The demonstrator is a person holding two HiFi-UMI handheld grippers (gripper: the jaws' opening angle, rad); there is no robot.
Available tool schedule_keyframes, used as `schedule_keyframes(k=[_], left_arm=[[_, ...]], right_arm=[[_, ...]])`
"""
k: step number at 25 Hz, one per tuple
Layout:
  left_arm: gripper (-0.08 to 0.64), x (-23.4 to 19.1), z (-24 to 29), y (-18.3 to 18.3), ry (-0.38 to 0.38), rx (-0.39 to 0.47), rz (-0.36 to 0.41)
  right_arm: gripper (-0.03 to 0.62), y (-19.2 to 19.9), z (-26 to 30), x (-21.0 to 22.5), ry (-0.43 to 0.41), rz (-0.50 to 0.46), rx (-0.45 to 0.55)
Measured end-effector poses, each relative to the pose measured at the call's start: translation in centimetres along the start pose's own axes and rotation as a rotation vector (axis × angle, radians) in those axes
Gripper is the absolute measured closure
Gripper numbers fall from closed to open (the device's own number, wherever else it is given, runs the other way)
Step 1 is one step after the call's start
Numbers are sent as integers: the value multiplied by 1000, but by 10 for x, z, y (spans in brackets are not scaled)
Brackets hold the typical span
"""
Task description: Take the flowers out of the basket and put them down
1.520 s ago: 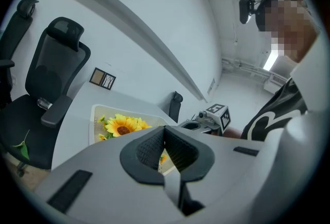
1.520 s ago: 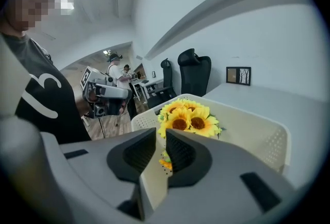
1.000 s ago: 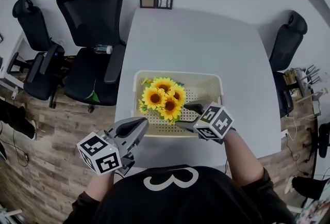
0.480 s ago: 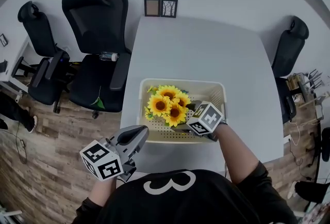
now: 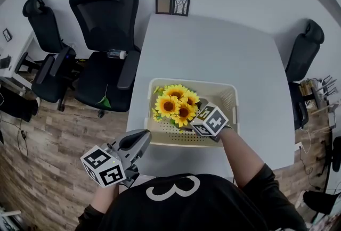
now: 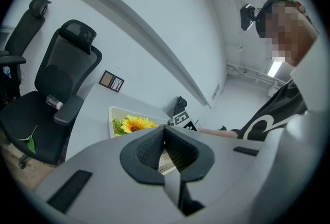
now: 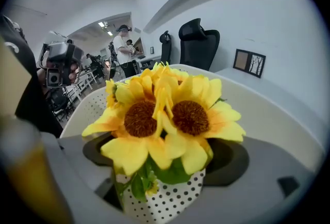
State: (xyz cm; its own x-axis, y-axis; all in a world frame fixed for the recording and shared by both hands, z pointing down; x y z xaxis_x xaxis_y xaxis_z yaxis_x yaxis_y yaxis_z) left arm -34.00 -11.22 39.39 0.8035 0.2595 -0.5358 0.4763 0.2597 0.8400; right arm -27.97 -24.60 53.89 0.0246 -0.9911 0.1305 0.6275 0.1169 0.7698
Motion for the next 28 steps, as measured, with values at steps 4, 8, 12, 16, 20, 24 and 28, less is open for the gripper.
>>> schedule_keyframes(k=[4,8,12,16,20,24,28], left_arm=[[548,-1,-5,1,-8,1,4],[548,-3,-10,1,-27,1,3],[548,0,-14,3,-39,-3,5],[548,2,-17,5,-52,-14,11],[548,3,-20,6,-65,-19,14],[548,4,-23,9,-79,-29,17],[548,6,-25,13,-97,-33,18]], right_arm=[[146,-7,7,3,14,-34,69],[146,-13,17,4,1,-30,134],[146,-20,23,3,-19,-12,194],[147,-24,29,7,-6,-3,246],[149,-26,36,7,-13,-12,276],[167,-31,39,9,-10,4,307],[218,-31,36,14,9,26,326]])
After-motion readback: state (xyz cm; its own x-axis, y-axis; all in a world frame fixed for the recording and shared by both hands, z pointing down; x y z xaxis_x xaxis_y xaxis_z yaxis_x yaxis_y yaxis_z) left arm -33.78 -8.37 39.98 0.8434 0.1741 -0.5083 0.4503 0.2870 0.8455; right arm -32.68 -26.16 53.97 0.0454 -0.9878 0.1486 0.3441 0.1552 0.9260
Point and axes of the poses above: the fingertips, and each gripper's own axes: z forward along the fingers, x to its right, y out of its underside, the point moved 1 cm from there along -z, backward along the fingers, and after that the axes turned 8 degrees about x, right-handed, at the moved point
